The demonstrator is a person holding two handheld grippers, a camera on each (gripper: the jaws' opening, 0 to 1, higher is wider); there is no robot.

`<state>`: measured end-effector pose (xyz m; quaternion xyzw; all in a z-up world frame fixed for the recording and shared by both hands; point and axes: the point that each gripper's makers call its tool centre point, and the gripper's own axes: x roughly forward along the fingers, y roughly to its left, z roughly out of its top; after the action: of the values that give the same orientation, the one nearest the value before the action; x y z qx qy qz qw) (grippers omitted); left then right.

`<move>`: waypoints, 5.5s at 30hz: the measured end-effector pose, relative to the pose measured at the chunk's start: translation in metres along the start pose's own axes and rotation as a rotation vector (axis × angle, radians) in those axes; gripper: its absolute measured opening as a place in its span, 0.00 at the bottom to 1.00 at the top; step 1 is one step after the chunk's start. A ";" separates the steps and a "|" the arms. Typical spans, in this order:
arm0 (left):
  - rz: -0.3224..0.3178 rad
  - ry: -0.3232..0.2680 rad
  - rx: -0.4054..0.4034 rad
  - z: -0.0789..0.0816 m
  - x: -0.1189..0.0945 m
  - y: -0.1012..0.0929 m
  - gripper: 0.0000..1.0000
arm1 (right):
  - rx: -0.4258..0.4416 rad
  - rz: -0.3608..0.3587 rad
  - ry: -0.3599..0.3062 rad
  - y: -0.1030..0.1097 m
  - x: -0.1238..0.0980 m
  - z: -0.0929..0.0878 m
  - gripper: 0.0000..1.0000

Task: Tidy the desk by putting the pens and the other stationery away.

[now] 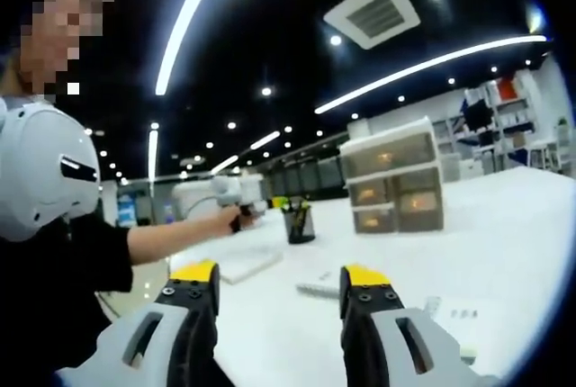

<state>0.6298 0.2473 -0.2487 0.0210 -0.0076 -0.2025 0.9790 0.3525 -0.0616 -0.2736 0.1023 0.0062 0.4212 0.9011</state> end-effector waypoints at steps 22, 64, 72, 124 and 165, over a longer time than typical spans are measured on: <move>-0.020 -0.152 -0.019 0.048 -0.066 -0.034 0.26 | 0.001 -0.009 -0.011 -0.002 0.000 0.002 0.51; -0.155 0.045 -0.086 -0.023 -0.223 -0.116 0.70 | -0.068 -0.199 0.074 -0.053 -0.024 0.003 0.61; -0.140 0.057 -0.099 -0.029 -0.223 -0.110 0.73 | -0.097 -0.216 0.109 -0.060 -0.022 0.005 0.63; -0.159 0.065 -0.087 -0.027 -0.234 -0.120 0.74 | -0.998 -0.218 0.516 -0.106 0.062 0.040 0.63; -0.163 0.077 -0.093 -0.029 -0.255 -0.124 0.75 | -1.443 -0.291 0.595 -0.172 0.164 0.074 0.35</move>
<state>0.3475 0.2355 -0.2846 -0.0162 0.0411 -0.2805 0.9588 0.5959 -0.0577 -0.2209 -0.6255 -0.0144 0.2091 0.7515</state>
